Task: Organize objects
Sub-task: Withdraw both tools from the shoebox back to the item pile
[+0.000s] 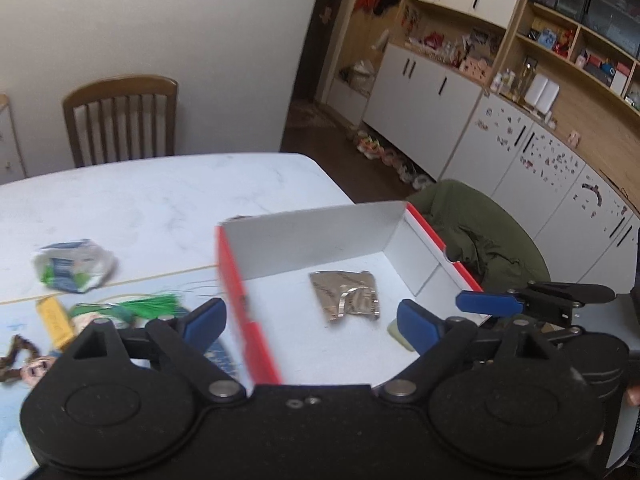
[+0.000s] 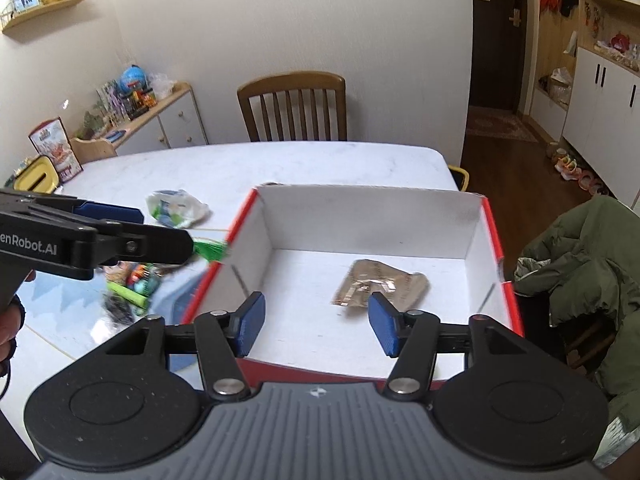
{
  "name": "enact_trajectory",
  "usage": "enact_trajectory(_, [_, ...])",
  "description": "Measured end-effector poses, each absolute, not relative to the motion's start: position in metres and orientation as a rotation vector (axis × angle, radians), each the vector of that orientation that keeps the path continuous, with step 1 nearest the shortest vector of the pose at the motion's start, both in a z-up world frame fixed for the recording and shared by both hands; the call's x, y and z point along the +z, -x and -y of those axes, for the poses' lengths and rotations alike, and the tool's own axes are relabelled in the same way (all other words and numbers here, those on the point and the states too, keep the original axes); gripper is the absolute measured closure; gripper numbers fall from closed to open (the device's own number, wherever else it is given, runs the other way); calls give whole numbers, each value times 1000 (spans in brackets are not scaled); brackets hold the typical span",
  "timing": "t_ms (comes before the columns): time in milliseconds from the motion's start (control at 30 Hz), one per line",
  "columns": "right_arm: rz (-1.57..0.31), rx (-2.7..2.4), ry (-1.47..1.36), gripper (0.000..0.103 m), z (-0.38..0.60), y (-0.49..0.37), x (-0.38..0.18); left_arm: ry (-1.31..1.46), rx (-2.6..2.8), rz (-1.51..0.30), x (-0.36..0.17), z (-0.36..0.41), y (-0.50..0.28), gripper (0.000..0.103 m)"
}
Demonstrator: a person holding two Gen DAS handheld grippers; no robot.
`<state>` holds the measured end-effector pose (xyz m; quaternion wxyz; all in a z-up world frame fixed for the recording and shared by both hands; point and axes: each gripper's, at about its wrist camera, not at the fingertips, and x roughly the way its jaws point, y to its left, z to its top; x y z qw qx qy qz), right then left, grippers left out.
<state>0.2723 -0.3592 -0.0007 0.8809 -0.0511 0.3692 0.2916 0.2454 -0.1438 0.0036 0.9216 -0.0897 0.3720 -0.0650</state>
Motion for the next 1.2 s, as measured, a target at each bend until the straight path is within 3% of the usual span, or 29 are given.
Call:
enact_trajectory(400, [-688,604,58,30,293,-209,12,178,-96,-683,8,67,-182,1])
enact_trajectory(633, [-667,590,10,19,261,-183,10,185,-114,-670,3,31,-162,1])
enact_trajectory(1200, [-749,637,68,17,179,-159,-18,218,8,-692,-34,-63,-144,0])
